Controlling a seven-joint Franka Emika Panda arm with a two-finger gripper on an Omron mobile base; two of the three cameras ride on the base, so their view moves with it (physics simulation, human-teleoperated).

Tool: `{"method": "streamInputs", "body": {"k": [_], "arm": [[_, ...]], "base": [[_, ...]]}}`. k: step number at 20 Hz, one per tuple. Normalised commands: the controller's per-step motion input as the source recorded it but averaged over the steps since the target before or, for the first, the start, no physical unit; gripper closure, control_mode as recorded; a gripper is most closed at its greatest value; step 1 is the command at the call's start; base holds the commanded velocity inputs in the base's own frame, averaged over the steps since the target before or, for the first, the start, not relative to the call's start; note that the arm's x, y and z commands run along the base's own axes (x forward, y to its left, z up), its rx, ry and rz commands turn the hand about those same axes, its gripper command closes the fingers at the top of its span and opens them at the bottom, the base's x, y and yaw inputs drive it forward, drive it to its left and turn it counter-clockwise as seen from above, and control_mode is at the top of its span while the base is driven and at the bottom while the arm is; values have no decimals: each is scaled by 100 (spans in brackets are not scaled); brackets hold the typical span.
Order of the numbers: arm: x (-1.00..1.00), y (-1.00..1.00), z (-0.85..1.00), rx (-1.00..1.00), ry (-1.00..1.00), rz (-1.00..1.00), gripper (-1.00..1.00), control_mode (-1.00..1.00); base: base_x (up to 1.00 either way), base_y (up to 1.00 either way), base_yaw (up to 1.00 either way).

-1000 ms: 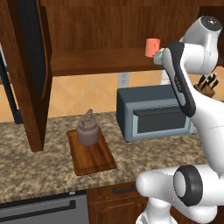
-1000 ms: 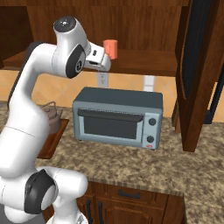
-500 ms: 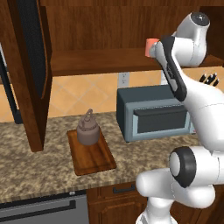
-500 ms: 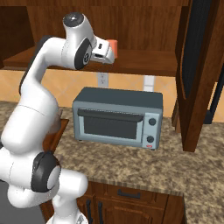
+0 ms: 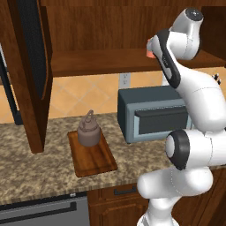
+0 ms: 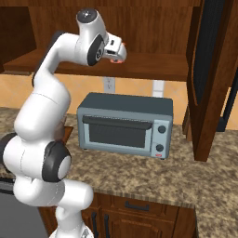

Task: Pick the kettle from the counter and place it on the tray. Then pick the mug from the cabinet and place it on the tray. Then close the cabinet doors.

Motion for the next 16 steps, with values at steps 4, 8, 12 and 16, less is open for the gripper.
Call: {"method": "streamInputs", "body": {"k": [4, 8, 12, 16], "arm": [[32, -3, -3, 0, 0, 0, -100, -100], [35, -3, -9, 0, 0, 0, -100, -100], [31, -16, -11, 0, -1, 0, -100, -100], [30, -24, -3, 0, -1, 0, -100, -100]], "base": [[0, 0, 0], [0, 0, 0], [0, 0, 0], [0, 0, 0]]}}
